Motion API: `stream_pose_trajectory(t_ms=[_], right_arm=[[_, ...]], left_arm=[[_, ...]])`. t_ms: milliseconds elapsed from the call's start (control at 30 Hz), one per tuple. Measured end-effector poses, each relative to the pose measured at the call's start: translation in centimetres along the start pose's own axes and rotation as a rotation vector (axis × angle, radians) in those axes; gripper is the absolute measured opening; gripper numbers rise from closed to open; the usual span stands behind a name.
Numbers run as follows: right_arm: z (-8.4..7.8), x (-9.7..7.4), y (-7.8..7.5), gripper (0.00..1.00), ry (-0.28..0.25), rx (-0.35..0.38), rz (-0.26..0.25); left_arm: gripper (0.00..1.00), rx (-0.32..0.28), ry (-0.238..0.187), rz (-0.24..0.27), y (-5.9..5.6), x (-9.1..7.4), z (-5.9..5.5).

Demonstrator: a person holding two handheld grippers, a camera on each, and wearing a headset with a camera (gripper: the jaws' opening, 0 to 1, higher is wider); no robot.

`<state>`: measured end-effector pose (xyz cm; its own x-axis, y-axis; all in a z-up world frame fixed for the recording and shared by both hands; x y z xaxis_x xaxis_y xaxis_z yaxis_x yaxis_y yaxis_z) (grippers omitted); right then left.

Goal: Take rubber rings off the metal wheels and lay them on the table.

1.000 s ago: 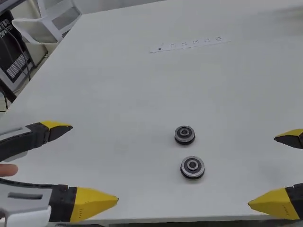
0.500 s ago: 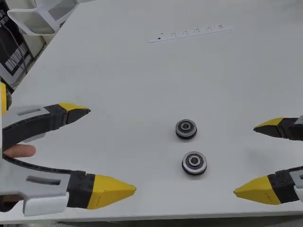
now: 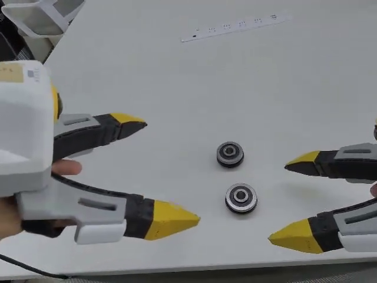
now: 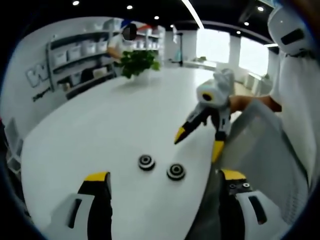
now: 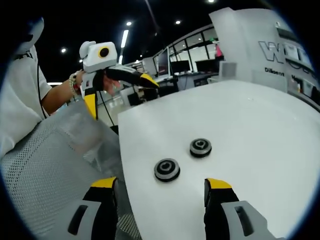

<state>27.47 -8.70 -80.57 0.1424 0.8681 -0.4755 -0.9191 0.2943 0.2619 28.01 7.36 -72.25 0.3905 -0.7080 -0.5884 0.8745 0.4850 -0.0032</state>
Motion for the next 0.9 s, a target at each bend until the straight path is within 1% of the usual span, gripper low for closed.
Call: stream_pose_trajectory(t_ms=[67, 100, 233, 367, 500, 600, 700, 767, 900], right_arm=[[0.1, 0.4, 0.1, 0.67, -0.014, 0.001, 0.021], [0.1, 0.6, 0.1, 0.67, -0.015, 0.003, 0.033], [0.3, 1.2, 0.0, 0.64, -0.026, -0.011, 0.046], [0.5, 1.8, -0.3, 0.58, -0.034, -0.022, 0.061], [0.5, 2.5, -0.4, 0.54, -0.019, -0.042, 0.069], [0.3, 2.7, -0.6, 0.49, -0.01, -0.058, 0.073], [0.2, 2.9, -0.8, 0.46, -0.005, -0.062, 0.075], [0.2, 3.0, -0.8, 0.43, 0.001, -0.08, 0.081], [0.1, 3.3, -1.0, 0.39, 0.011, -0.096, 0.089]], left_arm=[[0.87, 0.001, 0.001, -0.033, -0.3, 0.6, 0.1], [0.86, 0.012, 0.006, -0.048, -0.5, 1.1, 0.1], [0.82, 0.033, 0.019, -0.083, -0.7, 2.2, 0.2], [0.78, 0.041, 0.011, -0.109, -0.8, 3.1, 0.4], [0.73, 0.056, 0.0, -0.129, -0.9, 4.1, 0.7], [0.68, 0.079, -0.015, -0.158, -1.2, 4.9, 0.9], [0.63, 0.092, -0.017, -0.18, -1.3, 5.7, 0.7], [0.62, 0.104, -0.012, -0.199, -1.4, 6.2, 0.5], [0.57, 0.121, -0.008, -0.21, -1.2, 7.1, 0.1]])
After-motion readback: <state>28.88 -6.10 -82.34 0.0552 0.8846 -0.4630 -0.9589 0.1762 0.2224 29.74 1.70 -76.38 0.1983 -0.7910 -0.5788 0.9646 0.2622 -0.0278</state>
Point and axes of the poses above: the centre of the closed fingertips' face, and the gripper's own axes: x roughly forward along the fingers, y roughly to its left, z roughly out of its top, the point moved 5 cm from there along -x, roughly backward along the fingers, and after that the axes turned 1 degree about x, right-handed, at the moved point
